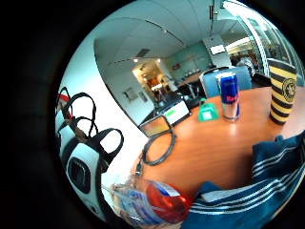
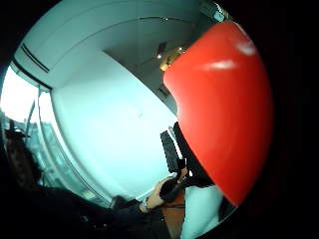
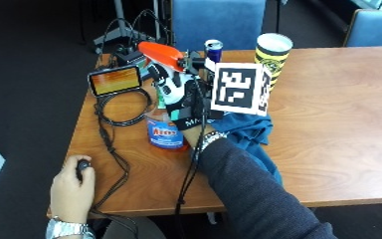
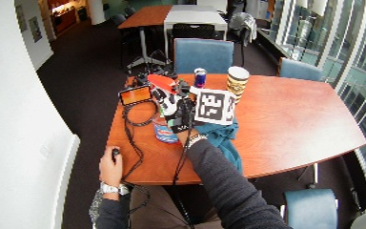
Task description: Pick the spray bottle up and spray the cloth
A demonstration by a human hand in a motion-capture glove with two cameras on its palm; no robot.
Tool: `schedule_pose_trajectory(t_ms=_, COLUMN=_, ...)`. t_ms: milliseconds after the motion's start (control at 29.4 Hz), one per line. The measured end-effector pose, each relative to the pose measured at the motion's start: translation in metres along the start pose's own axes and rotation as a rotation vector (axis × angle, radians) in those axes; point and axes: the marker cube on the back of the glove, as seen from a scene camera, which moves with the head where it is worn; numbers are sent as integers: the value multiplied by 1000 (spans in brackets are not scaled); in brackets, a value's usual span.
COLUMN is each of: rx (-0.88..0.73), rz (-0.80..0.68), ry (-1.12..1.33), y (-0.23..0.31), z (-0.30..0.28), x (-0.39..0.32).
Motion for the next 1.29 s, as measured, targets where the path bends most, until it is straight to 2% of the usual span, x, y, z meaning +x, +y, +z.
schedule_pose_trajectory(t_ms=238, rx=-69, rz=27, ry=-43, y=14, z=6, x=8)
schedule_pose_trajectory(t_ms=475, rx=-196, rz=124, ry=-117, y=27, z=6, x=19)
schedule_pose_trajectory(t_ms=611, rx=-248, rz=105, ry=-106, y=20, z=-5, x=21)
schedule_pose_trajectory(t_ms=781, rx=-320, rz=25, ry=57, y=14, z=-29, x=23)
schedule_pose_trajectory(t_ms=951, rx=-435, rz=-75, ry=325, y=22, z=-61, x=19)
schedule_pose_trajectory(t_ms=1121, rx=-629, rz=-148, ry=463, y=44, z=-83, x=2)
schedule_pose_trajectory(t_ms=1290, rx=-798, rz=-331, ry=519, y=71, z=-102, x=-25)
